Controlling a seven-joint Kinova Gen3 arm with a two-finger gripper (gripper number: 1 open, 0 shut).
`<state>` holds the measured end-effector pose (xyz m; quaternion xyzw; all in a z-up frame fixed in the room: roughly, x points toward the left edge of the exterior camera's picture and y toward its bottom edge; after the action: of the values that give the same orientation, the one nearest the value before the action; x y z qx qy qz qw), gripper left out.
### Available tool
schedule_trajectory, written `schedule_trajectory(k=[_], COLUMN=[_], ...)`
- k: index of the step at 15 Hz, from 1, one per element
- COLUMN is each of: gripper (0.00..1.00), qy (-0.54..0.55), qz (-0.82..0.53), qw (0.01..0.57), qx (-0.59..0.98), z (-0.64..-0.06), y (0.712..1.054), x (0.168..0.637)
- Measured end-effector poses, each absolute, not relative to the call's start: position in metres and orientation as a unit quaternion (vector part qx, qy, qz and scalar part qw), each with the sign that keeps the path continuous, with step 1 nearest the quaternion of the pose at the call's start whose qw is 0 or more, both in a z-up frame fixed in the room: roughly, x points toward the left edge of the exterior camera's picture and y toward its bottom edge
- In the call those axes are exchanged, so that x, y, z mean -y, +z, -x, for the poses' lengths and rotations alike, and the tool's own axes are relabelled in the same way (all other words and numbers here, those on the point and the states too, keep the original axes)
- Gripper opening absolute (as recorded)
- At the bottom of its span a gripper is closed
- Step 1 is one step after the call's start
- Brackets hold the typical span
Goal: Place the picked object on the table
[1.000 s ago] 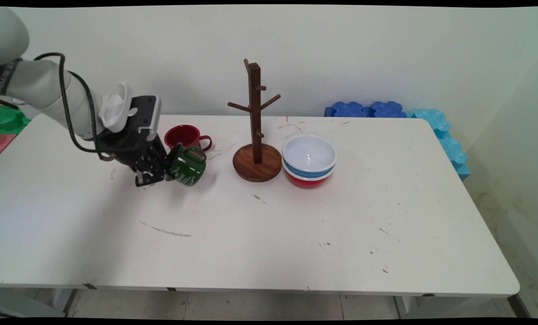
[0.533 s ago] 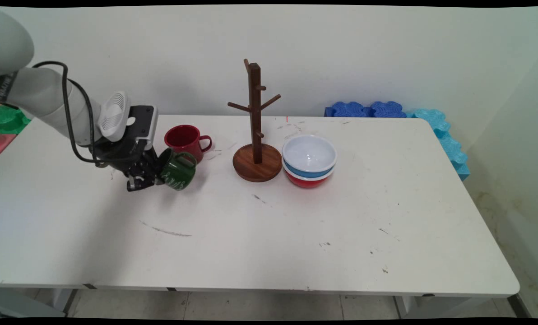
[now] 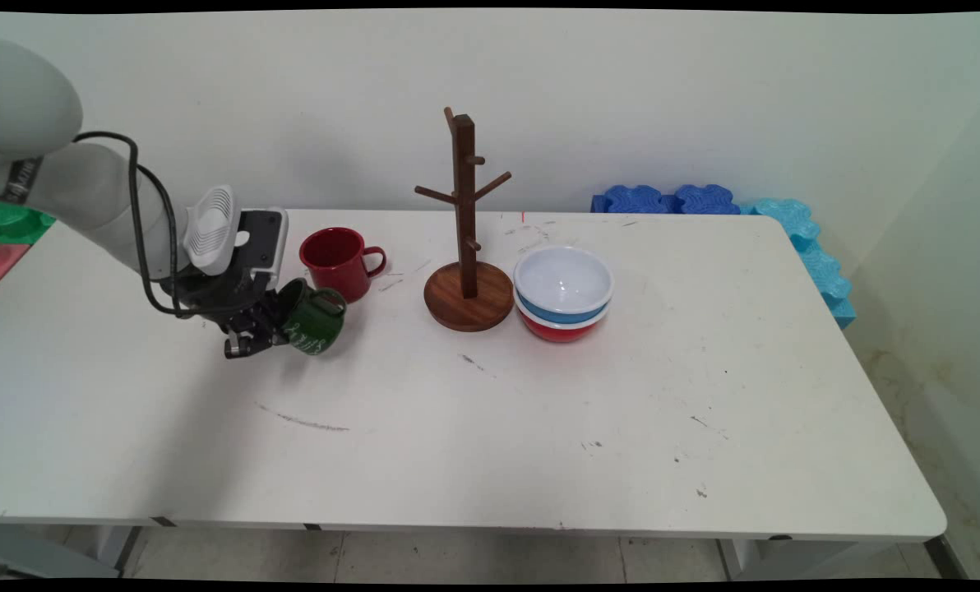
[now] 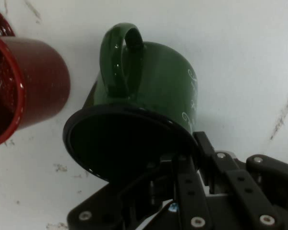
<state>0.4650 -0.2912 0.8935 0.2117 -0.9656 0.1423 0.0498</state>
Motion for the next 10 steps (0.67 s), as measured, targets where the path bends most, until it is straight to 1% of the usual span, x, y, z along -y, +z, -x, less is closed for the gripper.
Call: schedule_trajectory(k=[10], gripper=[0.0], qy=[0.14], qz=[-0.219], qw=[0.027], qx=[0.965], z=[-0.468], y=[0.877], x=[0.294])
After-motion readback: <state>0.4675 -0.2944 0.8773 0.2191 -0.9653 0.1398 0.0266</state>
